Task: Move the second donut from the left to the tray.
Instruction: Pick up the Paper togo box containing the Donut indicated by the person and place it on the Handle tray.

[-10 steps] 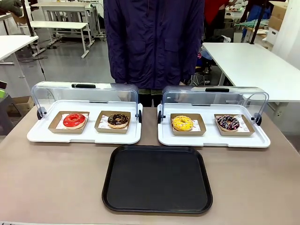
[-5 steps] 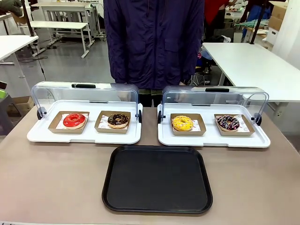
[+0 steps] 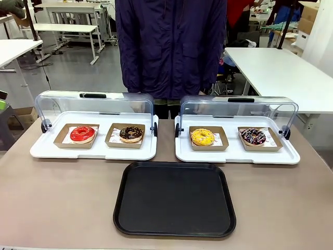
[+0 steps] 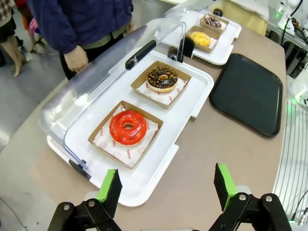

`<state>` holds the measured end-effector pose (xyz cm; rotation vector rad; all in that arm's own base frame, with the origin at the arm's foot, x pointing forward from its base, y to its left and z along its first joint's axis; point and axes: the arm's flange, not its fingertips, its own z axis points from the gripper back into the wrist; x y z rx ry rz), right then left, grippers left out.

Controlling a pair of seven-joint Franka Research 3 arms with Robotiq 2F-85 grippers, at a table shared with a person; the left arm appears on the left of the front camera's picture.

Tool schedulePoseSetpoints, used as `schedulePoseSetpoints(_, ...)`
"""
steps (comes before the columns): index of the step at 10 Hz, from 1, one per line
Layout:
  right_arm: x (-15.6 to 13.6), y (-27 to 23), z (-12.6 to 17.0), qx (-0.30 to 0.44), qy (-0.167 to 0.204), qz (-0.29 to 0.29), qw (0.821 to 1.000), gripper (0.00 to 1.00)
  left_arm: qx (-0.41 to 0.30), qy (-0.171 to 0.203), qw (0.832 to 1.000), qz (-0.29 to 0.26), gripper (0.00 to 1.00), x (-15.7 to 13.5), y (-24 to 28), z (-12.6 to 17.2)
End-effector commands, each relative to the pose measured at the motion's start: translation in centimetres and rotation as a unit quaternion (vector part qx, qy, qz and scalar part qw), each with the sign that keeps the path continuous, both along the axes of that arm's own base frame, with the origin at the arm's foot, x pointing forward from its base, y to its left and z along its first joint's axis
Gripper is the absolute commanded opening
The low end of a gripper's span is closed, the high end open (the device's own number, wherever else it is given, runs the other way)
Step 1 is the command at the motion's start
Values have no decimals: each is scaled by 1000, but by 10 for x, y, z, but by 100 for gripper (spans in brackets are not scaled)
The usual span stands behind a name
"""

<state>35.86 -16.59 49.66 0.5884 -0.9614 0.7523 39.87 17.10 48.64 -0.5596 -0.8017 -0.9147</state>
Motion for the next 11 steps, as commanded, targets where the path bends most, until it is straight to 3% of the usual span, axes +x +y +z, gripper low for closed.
schedulePoseSetpoints(1,4,-2,1,4,-19,6,1000,100,-7,-4,1000,-4,100,0,0,0)
schedulePoseSetpoints(11,4,-2,1,4,-19,6,1000,100,-7,-4,1000,-4,100,0,0,0)
